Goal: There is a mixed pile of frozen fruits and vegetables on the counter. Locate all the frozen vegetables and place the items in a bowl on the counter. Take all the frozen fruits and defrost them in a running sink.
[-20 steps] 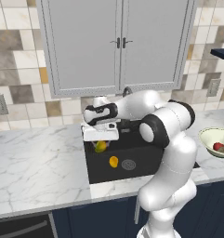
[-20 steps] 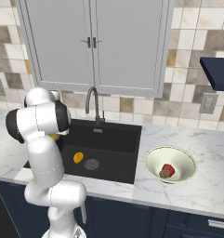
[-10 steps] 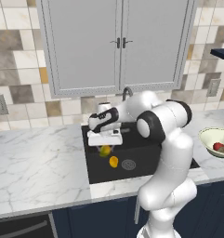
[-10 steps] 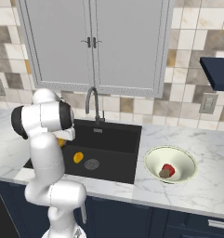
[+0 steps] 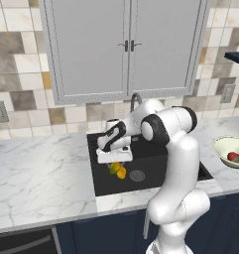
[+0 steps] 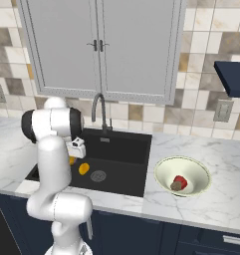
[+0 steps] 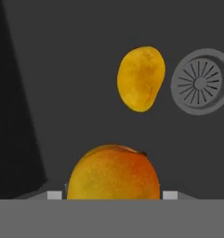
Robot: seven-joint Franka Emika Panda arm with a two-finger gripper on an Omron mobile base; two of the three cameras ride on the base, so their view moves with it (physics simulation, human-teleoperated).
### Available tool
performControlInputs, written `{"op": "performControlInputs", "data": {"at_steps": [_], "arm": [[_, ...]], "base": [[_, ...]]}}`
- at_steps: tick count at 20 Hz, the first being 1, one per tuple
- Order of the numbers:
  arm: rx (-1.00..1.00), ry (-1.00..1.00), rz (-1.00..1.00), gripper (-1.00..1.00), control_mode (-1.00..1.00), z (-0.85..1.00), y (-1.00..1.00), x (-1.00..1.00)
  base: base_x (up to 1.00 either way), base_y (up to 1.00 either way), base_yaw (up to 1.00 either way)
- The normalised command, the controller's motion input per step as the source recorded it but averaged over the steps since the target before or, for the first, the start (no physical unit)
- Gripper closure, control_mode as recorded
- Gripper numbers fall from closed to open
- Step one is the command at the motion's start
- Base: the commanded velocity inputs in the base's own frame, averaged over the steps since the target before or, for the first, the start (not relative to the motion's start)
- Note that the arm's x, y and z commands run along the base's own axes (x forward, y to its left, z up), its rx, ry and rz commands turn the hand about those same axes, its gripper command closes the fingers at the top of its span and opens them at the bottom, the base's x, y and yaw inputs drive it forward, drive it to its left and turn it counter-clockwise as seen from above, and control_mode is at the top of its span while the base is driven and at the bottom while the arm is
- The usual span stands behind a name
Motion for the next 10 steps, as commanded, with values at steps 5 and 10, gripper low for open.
{"op": "performControlInputs", "data": {"at_steps": [5, 10], "arm": [[0.01, 0.05, 0.00, 1.00, -1.00, -0.52, -0.20, 0.38], [0.00, 0.08, 0.00, 1.00, -1.00, -0.42, 0.00, 0.26]], "base": [[0.00, 0.00, 0.00], [0.00, 0.00, 0.00]]}}
